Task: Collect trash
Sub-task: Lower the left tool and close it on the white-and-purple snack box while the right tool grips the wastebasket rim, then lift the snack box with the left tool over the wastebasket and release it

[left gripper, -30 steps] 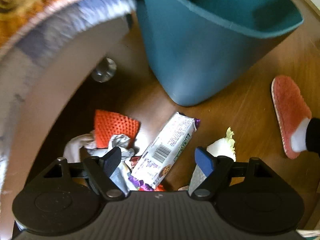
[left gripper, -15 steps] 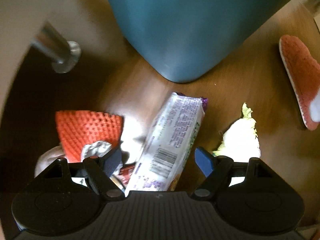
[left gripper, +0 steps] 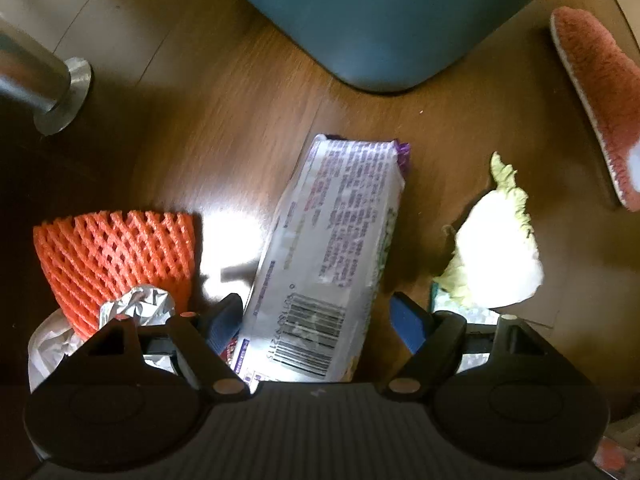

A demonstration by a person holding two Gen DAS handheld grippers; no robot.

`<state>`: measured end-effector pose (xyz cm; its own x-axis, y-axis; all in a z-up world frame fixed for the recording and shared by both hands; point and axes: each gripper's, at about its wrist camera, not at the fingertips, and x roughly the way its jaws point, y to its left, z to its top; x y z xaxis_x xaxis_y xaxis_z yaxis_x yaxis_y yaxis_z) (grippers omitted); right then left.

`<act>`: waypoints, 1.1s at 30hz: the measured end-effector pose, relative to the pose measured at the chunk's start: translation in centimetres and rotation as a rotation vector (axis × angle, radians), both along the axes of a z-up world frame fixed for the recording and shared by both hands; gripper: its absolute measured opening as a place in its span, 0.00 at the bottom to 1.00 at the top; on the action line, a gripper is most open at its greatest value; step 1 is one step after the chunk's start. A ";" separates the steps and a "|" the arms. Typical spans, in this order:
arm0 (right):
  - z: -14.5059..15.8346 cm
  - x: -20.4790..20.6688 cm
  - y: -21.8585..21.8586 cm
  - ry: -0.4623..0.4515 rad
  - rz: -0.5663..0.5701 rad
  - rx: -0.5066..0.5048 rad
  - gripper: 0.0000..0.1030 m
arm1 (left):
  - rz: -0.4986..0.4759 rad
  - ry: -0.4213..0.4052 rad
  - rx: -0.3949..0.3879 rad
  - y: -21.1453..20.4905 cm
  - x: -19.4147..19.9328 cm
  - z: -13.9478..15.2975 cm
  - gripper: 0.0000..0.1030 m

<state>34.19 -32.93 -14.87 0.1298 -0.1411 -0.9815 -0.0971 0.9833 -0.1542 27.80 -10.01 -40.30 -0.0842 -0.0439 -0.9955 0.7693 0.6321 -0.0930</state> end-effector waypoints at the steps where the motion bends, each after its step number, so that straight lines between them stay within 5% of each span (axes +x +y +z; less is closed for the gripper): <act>1: 0.0 0.1 0.2 -0.002 0.005 -0.004 0.06 | 0.002 0.000 -0.003 0.1 -0.1 0.0 0.59; 4: 0.0 0.0 0.5 -0.014 0.023 -0.001 0.06 | 0.026 -0.008 0.002 0.4 -0.1 0.3 0.46; 15: 2.2 -2.6 2.2 -0.078 0.075 -0.039 0.05 | 0.135 -0.047 -0.009 1.5 0.2 6.3 0.44; 33: 5.8 -7.5 8.5 -0.137 0.239 -0.147 0.03 | 0.247 -0.140 -0.179 4.8 -3.3 26.6 0.42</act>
